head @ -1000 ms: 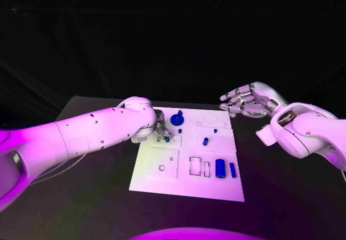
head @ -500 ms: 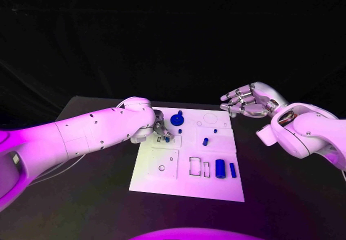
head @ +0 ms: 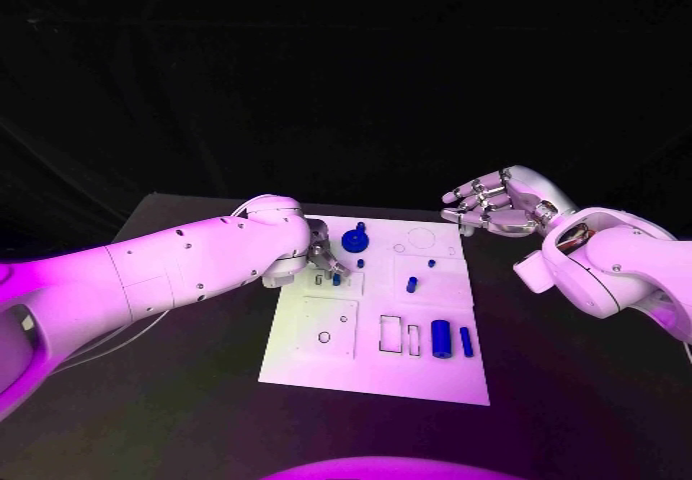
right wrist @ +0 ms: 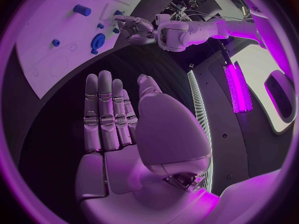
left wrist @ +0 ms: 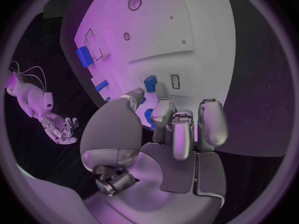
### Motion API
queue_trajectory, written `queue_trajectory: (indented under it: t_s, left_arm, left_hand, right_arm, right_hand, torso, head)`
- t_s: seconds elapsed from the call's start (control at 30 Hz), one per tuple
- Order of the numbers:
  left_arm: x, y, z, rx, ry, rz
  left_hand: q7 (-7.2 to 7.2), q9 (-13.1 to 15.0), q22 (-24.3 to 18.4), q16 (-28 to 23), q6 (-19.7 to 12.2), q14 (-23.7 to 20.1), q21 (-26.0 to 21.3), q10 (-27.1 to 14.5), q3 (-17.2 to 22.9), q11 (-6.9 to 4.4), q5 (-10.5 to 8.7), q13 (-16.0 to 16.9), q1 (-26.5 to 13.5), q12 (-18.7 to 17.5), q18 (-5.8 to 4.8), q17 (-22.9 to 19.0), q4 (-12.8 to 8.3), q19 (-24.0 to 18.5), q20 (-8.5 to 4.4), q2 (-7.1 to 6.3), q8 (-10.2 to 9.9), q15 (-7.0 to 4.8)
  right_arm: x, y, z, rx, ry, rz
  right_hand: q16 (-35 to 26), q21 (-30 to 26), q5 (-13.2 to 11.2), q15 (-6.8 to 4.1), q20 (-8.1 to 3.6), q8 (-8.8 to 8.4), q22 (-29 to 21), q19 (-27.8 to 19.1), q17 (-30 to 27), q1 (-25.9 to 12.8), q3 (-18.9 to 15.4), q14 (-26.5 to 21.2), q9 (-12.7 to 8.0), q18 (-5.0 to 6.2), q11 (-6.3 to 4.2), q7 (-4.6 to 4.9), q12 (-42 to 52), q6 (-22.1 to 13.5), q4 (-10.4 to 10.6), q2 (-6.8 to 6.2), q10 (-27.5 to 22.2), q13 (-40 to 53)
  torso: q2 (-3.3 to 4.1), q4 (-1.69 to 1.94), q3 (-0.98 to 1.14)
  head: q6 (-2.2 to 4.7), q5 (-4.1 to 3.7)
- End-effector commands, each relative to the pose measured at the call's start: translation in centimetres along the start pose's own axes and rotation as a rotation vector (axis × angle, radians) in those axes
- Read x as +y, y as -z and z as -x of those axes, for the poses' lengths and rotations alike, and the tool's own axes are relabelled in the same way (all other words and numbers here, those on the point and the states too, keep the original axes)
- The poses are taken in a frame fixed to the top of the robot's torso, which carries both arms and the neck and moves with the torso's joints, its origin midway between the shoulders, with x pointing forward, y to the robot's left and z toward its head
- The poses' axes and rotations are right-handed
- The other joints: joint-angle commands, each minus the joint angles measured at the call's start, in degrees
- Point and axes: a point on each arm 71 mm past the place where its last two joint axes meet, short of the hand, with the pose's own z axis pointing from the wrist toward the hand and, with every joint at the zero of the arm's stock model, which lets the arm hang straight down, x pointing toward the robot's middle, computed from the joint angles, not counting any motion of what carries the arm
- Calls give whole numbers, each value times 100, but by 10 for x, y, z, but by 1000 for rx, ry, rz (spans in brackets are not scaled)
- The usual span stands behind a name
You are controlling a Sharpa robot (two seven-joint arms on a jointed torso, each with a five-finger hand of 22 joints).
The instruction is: Assemble the parts on the task board
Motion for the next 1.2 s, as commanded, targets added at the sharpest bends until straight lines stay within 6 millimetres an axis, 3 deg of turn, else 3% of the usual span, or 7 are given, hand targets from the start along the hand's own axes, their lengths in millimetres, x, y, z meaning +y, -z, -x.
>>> queue_trajectory:
  t_s: [0.03,0.4,0.53,0.83,1.0,1.2]
  left_arm:
    - [0,3,3,-16,41,-13]
    - [7,14,24,-46,54,-15]
    - [13,16,35,-72,89,-11]
    - [28,10,55,-116,119,36]
    - [31,5,61,-131,113,60]
    - [30,-4,65,-138,101,85]
  left_hand:
    - [-10,0,0,33,36,599,12,22,-73,21,-8,-2,-8,10,-113,1490,0,42,7,33,-23,-28]
    - [-8,1,-8,16,27,590,6,-1,-227,22,0,-42,25,-23,-111,1459,-2,37,5,39,-39,-28]
    - [61,-64,-288,-104,-119,527,-126,-189,-395,79,11,-345,261,-285,-55,1242,-5,-145,23,65,-177,16]
    - [151,-187,-459,-162,-238,500,-234,-349,-651,156,18,-576,562,-485,-22,1150,2,-255,61,45,-372,80]
    - [167,-215,-460,-153,-253,506,-238,-367,-694,171,19,-597,579,-503,-22,1168,7,-255,69,55,-411,93]
    - [206,-282,-488,-157,-302,504,-258,-417,-789,205,20,-652,565,-547,-17,1160,10,-272,89,90,-511,122]
  right_arm:
    - [0,0,-1,6,-1,9]
    - [-2,-1,0,4,-2,4]
    - [-3,-1,0,3,-2,3]
    - [-3,-1,0,3,-4,1]
    - [-3,-1,-1,4,-6,1]
    - [-3,-2,-2,6,-6,2]
  right_hand:
    - [-19,-34,-5,15,38,38,-5,-19,-9,-52,-3,-39,-9,21,31,32,-3,-22,33,5,-21,-5]
    - [-26,-43,7,18,41,42,-13,-19,-10,-73,-13,-40,-9,22,33,33,3,-26,45,4,-23,-14]
    - [-27,-44,9,18,41,42,-14,-18,-10,-75,-15,-40,-9,22,33,34,3,-27,46,4,-24,-15]
    - [-27,-45,10,18,41,43,-15,-18,-10,-75,-15,-40,-9,22,33,33,4,-27,46,5,-23,-16]
    - [-27,-45,10,18,41,43,-15,-18,-10,-75,-15,-40,-9,22,33,33,4,-27,46,5,-23,-16]
    - [-27,-45,10,18,41,43,-15,-18,-10,-75,-15,-40,-9,22,33,33,4,-27,46,5,-23,-16]
  torso:
    - [-3,1,1]
    - [8,-8,-3]
    - [17,-6,-9]
    - [30,1,-6]
    - [19,-1,-3]
    - [36,-12,-14]
  head:
    - [18,5]
    - [73,12]
    - [89,-8]
    - [111,-34]
    - [97,-7]
    - [108,16]
